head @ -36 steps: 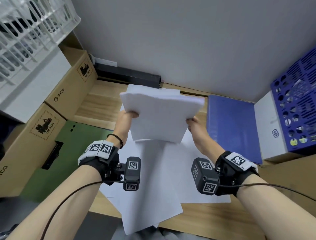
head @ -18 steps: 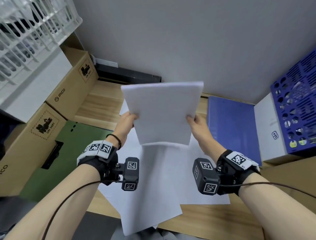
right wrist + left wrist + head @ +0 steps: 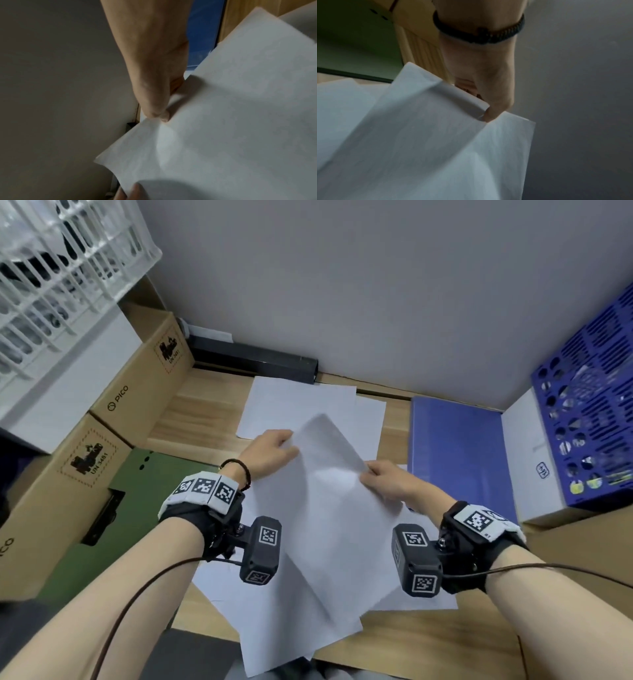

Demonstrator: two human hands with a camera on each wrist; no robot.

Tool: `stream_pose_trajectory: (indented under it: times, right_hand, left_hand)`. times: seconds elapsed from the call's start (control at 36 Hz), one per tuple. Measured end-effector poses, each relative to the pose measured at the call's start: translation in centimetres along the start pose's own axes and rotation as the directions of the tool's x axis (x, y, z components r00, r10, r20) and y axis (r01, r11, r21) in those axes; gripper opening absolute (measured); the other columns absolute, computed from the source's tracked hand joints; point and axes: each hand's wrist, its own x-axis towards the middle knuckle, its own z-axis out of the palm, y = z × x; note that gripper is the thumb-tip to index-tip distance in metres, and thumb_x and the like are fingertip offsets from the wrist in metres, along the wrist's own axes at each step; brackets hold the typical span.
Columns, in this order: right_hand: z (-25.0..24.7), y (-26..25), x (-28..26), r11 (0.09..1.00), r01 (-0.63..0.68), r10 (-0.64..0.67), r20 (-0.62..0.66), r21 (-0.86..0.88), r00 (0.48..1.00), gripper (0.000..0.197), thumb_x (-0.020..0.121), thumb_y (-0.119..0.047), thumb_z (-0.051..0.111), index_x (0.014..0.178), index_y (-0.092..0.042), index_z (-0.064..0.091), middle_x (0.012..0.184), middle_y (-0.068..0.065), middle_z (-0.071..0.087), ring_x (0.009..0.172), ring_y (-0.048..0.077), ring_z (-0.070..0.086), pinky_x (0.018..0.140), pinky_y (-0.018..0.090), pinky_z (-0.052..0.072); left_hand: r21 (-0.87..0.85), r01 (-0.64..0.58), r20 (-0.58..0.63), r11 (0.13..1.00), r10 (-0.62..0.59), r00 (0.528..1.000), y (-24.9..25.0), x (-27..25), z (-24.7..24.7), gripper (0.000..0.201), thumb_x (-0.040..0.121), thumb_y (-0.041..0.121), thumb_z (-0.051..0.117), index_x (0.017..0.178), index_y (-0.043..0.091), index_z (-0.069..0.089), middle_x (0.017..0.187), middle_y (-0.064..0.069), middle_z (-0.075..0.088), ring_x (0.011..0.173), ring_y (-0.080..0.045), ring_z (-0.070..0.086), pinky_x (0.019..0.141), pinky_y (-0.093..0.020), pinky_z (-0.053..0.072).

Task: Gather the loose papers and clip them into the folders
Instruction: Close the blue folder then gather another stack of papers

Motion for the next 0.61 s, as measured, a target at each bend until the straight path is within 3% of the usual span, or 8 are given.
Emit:
stream_pose_trajectory:
  times: [0.08,0.17,0.28,0.36,0.44,0.56,0.61]
  right_hand:
    - [-0.5,0.7,-0.3,0.998,-0.038,0.034,0.078,0.042,0.996,0.022,0.096,-0.022,0.049,0.111,-0.015,0.064,0.110,0.004,0.070,0.099,0.021,0.067,0.085,0.031,0.053]
    - [-1.0,1.4,-0.8,0.994,-0.078,0.068,0.124,0.078,0.990,0.024,0.092,-0.025,0.058,0.115,-0.021,0.063,0.109,0.003,0.072,0.099,0.021,0.069,0.076,0.028,0.054]
    - [-1.1,3.4,-1.3,0.982,-0.144,0.121,0.171,0.126,0.978,0.026,0.086,-0.021,0.068,0.112,-0.016,0.064,0.105,0.005,0.073,0.089,0.020,0.071,0.072,0.028,0.057]
    - [-0.8,5.1,-1.2,0.956,-0.170,0.144,0.125,0.239,0.982,0.021,0.086,-0.016,0.068,0.106,-0.012,0.063,0.101,0.010,0.072,0.089,0.026,0.070,0.078,0.033,0.059]
    - [-0.8,5.5,-0.7,0.889,-0.128,0.136,0.012,0.440,0.991,0.011,0.087,-0.008,0.066,0.097,-0.011,0.062,0.084,0.004,0.072,0.074,0.018,0.068,0.087,0.035,0.057]
    - [-2.3,4.1,-0.2,0.917,0.002,0.057,-0.135,0.398,0.989,0.012,0.089,-0.017,0.066,0.101,-0.021,0.065,0.101,-0.003,0.070,0.088,0.015,0.065,0.087,0.031,0.046]
    - [-2.9,2.9,-0.1,0.912,0.103,-0.008,-0.234,0.397,0.972,0.017,0.090,-0.014,0.064,0.107,-0.018,0.064,0.105,-0.001,0.069,0.092,0.015,0.065,0.084,0.029,0.048]
  left_hand:
    - [-0.070,-0.008,0.012,0.998,0.008,1.000,-0.9,-0.3,0.3,0.022,0.085,0.023,0.050,0.072,0.006,0.045,0.070,-0.003,0.046,0.063,-0.016,0.044,0.061,-0.030,0.034]
    - [-0.129,0.020,-0.038,0.991,-0.025,0.999,-1.9,-0.4,0.3,0.019,0.091,0.011,0.050,0.073,0.013,0.043,0.071,-0.006,0.040,0.061,-0.015,0.038,0.056,-0.027,0.030]
    - [-0.253,0.102,-0.115,0.962,-0.135,0.984,-3.6,-0.8,-0.6,0.027,0.092,0.003,0.049,0.067,0.013,0.044,0.067,-0.001,0.044,0.057,-0.009,0.044,0.055,-0.019,0.034]
    - [-0.339,0.160,-0.171,0.927,-0.228,0.959,-5.6,-1.2,-1.4,0.015,0.088,0.005,0.052,0.074,0.009,0.054,0.078,-0.009,0.054,0.076,-0.019,0.050,0.070,-0.030,0.038]
    - [-0.450,0.201,-0.221,0.870,-0.327,0.919,-6.8,-1.3,-1.9,0.017,0.089,0.008,0.052,0.075,0.013,0.060,0.084,-0.007,0.061,0.082,-0.021,0.054,0.079,-0.037,0.042]
    - [-0.581,0.098,-0.264,0.808,-0.301,0.916,-4.9,-1.7,-2.3,0.021,0.092,0.008,0.050,0.094,0.021,0.067,0.103,-0.005,0.068,0.090,-0.023,0.062,0.086,-0.040,0.048]
    - [-0.623,0.023,-0.273,0.782,-0.245,0.930,-3.6,-1.7,-2.4,0.029,0.092,0.006,0.049,0.109,0.021,0.067,0.112,-0.002,0.070,0.098,-0.021,0.065,0.087,-0.037,0.050]
